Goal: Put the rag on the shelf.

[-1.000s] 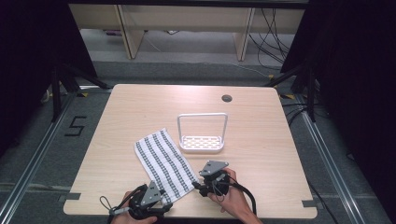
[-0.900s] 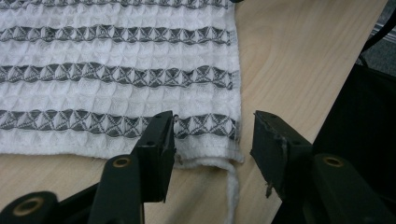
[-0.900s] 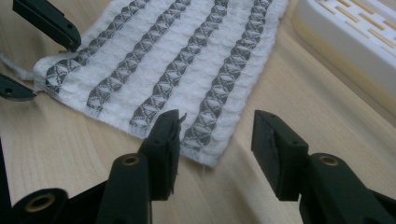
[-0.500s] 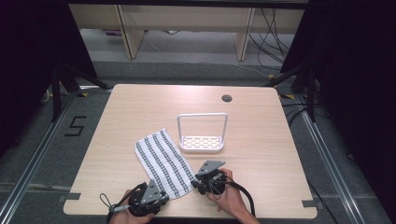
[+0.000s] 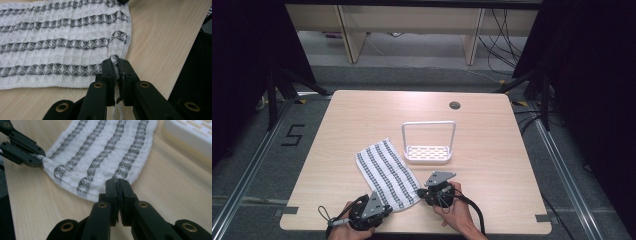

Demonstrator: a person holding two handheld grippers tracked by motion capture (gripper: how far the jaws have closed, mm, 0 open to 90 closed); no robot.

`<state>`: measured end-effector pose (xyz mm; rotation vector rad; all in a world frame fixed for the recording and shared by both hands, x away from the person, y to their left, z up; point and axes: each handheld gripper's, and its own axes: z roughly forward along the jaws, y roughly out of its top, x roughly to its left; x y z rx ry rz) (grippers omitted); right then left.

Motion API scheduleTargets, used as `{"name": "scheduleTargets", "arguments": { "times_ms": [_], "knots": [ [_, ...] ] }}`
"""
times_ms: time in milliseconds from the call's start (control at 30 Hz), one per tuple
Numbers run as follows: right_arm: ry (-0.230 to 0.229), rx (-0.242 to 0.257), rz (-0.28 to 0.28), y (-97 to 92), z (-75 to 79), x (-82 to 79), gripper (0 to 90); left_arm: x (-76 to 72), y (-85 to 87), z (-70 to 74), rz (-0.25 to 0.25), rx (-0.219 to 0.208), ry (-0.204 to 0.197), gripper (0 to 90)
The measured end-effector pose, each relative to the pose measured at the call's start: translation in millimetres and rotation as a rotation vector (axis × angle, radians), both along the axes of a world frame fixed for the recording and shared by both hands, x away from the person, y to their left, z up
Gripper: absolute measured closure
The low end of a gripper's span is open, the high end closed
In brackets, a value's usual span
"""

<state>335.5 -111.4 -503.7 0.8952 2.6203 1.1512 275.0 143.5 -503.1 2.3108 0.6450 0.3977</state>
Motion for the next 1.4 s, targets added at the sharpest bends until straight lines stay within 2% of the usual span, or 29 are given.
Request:
{"name": "scheduleTargets", "arguments": {
  "times_ms": [100,133,167,233,267,300,367,433,467,500,567,600,633,667,700,733,767,800,833,867,933,1000,1033,1067,1167,1200,1233,1300,1400],
  "knots": [
    [-0.053,0.018,0.014,-2.3,10.9,0.6,88.0,-0.8,1.3,6.6,-0.003,-0.026,-0.011,83.9],
    [-0.064,0.028,0.016,-2.5,15.0,-0.3,88.1,-1.9,0.9,8.2,0.006,-0.054,-0.016,84.0],
    [-0.072,0.036,0.026,-2.8,19.9,-1.1,88.1,-2.0,2.5,10.6,0.011,-0.046,-0.01,84.0],
    [-0.102,0.054,0.032,-2.4,29.8,-2.9,88.1,-2.4,3.9,16.0,-0.001,-0.066,-0.021,84.0],
    [-0.108,0.058,0.029,-2.0,33.9,-3.9,88.2,-2.8,4.6,20.2,0.003,-0.087,-0.023,84.1],
    [-0.134,0.071,0.048,-1.3,40.2,-3.3,88.2,-2.9,5.3,23.7,0.012,-0.097,-0.02,84.1],
    [-0.135,0.103,0.053,-0.3,51.2,-3.1,88.2,-2.1,6.2,33.0,-0.005,-0.104,-0.044,84.0],
    [-0.156,0.131,0.067,0.7,62.3,0.4,88.3,0.6,7.6,45.9,-0.008,-0.135,-0.062,84.0],
    [-0.165,0.14,0.066,1.2,66.6,1.7,88.4,2.8,10.4,57.9,-0.016,-0.145,-0.061,84.1],
    [-0.17,0.155,0.063,1.5,76.6,3.2,88.4,3.6,11.2,61.6,-0.02,-0.15,-0.068,84.0],
    [-0.165,0.172,0.061,2.1,87.6,2.9,88.5,5.3,15.4,81.8,-0.03,-0.166,-0.075,84.1],
    [-0.192,0.178,0.089,1.7,98.2,4.9,88.5,5.7,15.9,87.8,-0.025,-0.193,-0.082,84.1],
    [-0.18,0.185,0.078,1.1,105.1,3.6,88.5,7.1,18.0,99.7,-0.03,-0.208,-0.081,84.1],
    [-0.18,0.185,0.078,1.1,105.1,3.6,88.5,7.1,18.0,99.7,-0.03,-0.208,-0.081,84.0],
    [-0.222,0.213,0.093,0.6,124.6,3.8,88.5,9.8,20.0,115.5,-0.041,-0.235,-0.084,84.1],
    [-0.219,0.221,0.087,0.2,131.1,2.8,88.5,11.6,20.4,126.0,-0.045,-0.254,-0.086,84.1],
    [-0.247,0.229,0.104,-0.9,141.6,3.3,88.5,11.6,20.4,126.0,-0.045,-0.254,-0.086,84.1],
    [-0.249,0.243,0.094,-1.1,149.4,1.3,88.5,15.5,21.4,142.2,-0.055,-0.267,-0.095,84.1],
    [-0.263,0.243,0.1,-2.5,157.1,0.7,88.5,18.1,21.2,148.9,-0.062,-0.286,-0.098,84.1],
    [-0.284,0.251,0.109,-3.1,163.7,0.8,88.5,19.9,21.3,154.2,-0.067,-0.291,-0.097,84.1],
    [-0.285,0.262,0.109,-6.0,175.7,-0.2,88.5,25.2,20.7,168.1,-0.07,-0.29,-0.109,84.1],
    [-0.256,0.28,0.102,-9.9,185.0,-0.8,88.5,30.4,18.6,177.1,-0.076,-0.297,-0.114,84.1],
    [-0.26,0.28,0.102,-12.3,189.0,-0.2,88.5,32.8,17.2,180.6,-0.081,-0.304,-0.111,84.1],
    [-0.275,0.27,0.091,-15.2,192.9,-0.1,88.5,35.0,15.5,183.9,-0.086,-0.304,-0.11,84.1],
    [-0.297,0.275,0.082,-24.2,201.6,2.4,88.5,39.1,11.3,189.8,-0.101,-0.311,-0.109,84.1],
    [-0.296,0.286,0.062,-27.8,204.4,2.4,88.6,43.6,6.7,194.9,-0.108,-0.321,-0.107,84.1],
    [-0.317,0.282,0.06,-30.7,206.4,3.5,88.5,43.6,6.7,194.9,-0.108,-0.321,-0.107,84.1],
    [-0.319,0.29,0.047,-36.2,210.5,3.7,88.5,51.6,-0.2,202.1,-0.118,-0.313,-0.118,84.1],
    [-0.342,0.294,0.025,-44.1,216.4,4.8,88.6,59.5,-7.4,208.2,-0.113,-0.319,-0.123,84.1]
  ]
}}
